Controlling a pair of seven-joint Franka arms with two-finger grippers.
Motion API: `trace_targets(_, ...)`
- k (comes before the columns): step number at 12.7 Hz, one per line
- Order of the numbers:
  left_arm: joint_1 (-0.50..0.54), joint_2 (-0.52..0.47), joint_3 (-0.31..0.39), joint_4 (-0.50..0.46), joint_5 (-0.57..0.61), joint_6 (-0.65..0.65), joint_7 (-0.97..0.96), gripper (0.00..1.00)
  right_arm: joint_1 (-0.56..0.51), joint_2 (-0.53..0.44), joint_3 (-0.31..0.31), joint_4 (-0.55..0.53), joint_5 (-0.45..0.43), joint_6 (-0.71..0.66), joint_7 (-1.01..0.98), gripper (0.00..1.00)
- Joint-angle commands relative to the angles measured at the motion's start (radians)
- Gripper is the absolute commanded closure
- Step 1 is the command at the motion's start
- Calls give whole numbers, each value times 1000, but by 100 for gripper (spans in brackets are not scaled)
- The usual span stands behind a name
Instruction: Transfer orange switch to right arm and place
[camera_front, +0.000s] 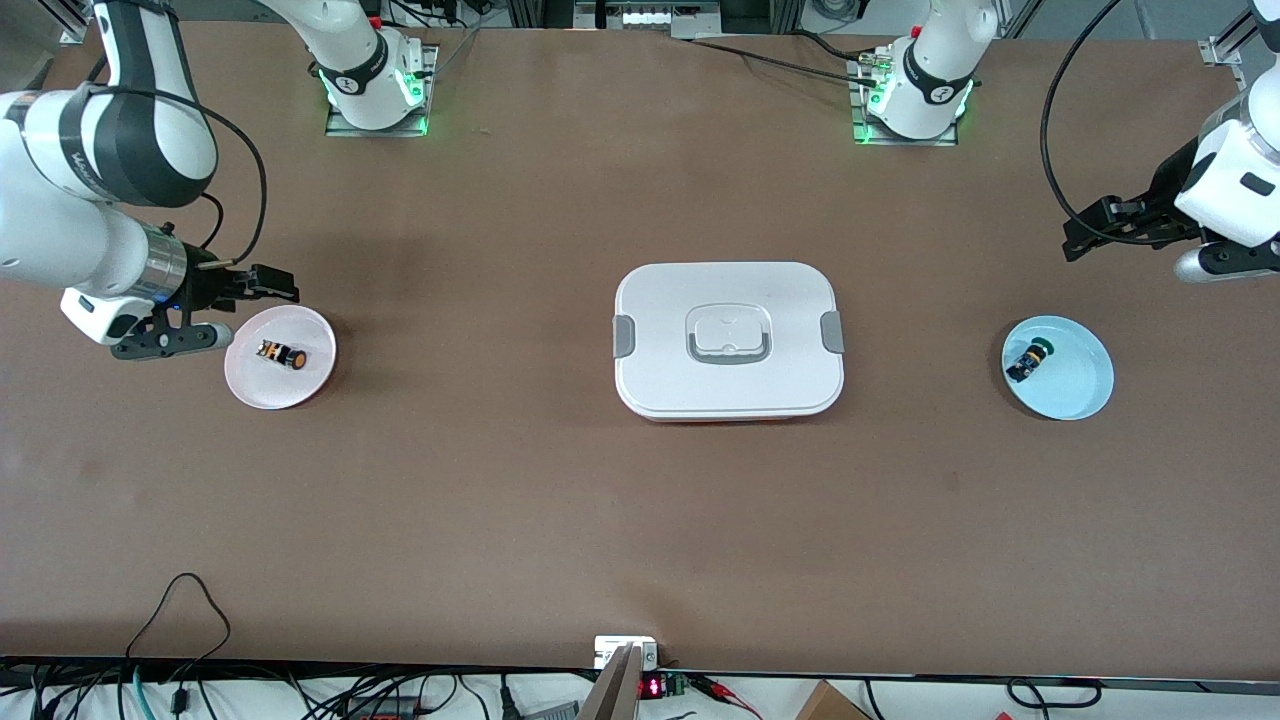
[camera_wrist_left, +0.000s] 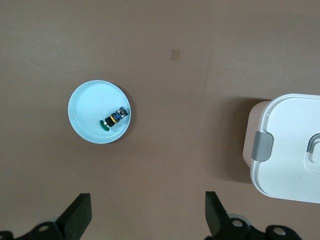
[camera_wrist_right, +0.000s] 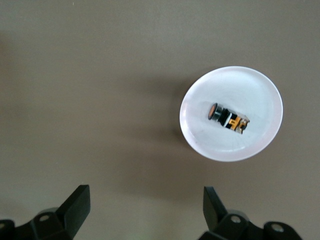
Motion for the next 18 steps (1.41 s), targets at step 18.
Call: trace_targets(18,7,21,-3,34,-19,-24,8,0,-226,-166,117,82,-116,-89,169,0)
